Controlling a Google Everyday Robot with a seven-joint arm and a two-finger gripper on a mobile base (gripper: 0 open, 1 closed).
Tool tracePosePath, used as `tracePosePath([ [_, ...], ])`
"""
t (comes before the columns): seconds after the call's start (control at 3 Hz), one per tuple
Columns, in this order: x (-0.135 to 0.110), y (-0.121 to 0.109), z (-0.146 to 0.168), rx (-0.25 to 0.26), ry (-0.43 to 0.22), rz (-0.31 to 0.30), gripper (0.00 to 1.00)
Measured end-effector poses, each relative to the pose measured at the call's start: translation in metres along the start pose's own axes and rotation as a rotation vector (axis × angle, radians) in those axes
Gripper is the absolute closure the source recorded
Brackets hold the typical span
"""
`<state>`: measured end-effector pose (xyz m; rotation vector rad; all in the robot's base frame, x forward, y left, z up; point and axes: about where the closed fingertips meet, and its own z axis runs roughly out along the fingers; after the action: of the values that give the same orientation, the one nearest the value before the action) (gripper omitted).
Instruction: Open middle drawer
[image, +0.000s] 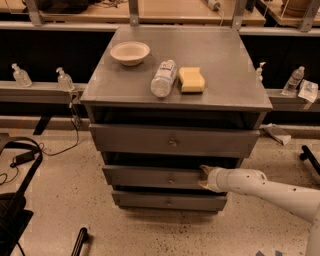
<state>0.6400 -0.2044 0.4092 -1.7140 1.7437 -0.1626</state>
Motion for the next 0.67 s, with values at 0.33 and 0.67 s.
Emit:
tracePosePath([
  [0.33, -0.0089, 0.0136, -0.0116, -0.006, -0.037, 0.004, 0.88],
  [0.67, -0.0123, 0.0161, -0.0162, -0.007, -0.048, 0.005, 1.0],
])
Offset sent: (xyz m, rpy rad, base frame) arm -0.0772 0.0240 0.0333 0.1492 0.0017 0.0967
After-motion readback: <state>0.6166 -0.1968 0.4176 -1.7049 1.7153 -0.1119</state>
